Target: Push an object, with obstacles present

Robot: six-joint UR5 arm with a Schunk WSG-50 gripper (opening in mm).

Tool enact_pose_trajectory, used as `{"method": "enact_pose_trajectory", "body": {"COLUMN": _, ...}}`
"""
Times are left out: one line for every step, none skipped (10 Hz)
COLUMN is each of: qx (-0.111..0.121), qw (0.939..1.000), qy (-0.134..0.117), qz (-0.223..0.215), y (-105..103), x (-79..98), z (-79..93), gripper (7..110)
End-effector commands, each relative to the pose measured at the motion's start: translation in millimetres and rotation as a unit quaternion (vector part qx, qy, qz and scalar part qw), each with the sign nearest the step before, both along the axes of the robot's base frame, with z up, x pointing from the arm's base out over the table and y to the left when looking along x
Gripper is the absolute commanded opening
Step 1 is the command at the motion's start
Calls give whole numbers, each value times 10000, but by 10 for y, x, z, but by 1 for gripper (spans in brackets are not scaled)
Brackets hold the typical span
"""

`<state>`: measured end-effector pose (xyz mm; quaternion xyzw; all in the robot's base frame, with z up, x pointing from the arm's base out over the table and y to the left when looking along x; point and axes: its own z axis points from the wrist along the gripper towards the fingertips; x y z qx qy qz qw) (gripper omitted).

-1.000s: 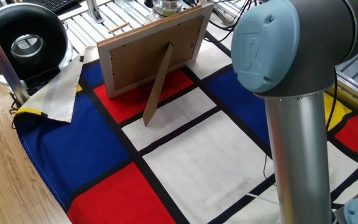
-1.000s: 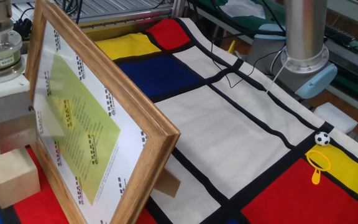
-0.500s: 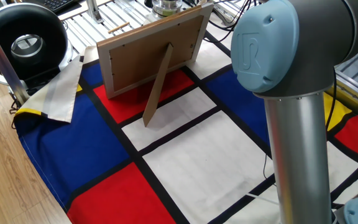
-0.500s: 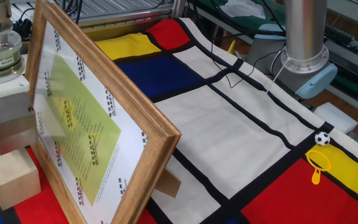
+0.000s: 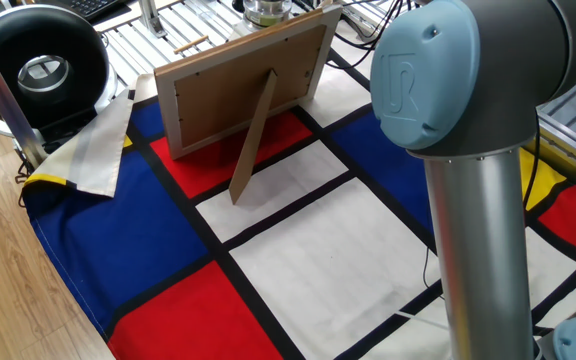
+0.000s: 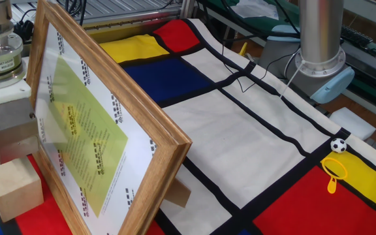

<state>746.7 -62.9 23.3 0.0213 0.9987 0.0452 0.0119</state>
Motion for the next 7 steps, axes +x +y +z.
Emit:
{"method": "enact_pose_trajectory", "body": {"qx": 63, "qw": 10000, "qy": -14, "qz": -35, "y": 44, "x": 18, "z": 15, "gripper": 7}}
{"method": "enact_pose_trajectory", "body": {"qx": 63, "qw": 10000, "qy": -14, "qz": -35, "y": 50, "x": 18, "z": 14, "gripper": 7}}
{"method": "enact_pose_trajectory", "body": {"qx": 71, "qw": 10000, "qy": -14, "qz": -35, "y": 58, "x": 17, "z": 14, "gripper": 7}}
{"method": "enact_pose_trajectory", "body": {"qx": 78, "qw": 10000, "qy": -14, "qz": -35, "y": 66, "x": 18, "z": 14, "gripper": 7}}
{"method": "enact_pose_trajectory", "body": {"qx": 94, "qw": 9999, "qy": -14, "qz": -35, "y": 82, "x": 21, "z": 17, "gripper": 7}}
{"method": "enact_pose_trajectory", "body": {"qx": 94, "qw": 9999, "qy": -13, "qz": -42, "y": 94, "x": 25, "z": 19, "gripper": 7}}
{"method": "enact_pose_trajectory", "body": {"qx": 94, "qw": 9999, "qy": -12, "qz": -58, "y": 109, "x": 28, "z": 20, "gripper": 7}}
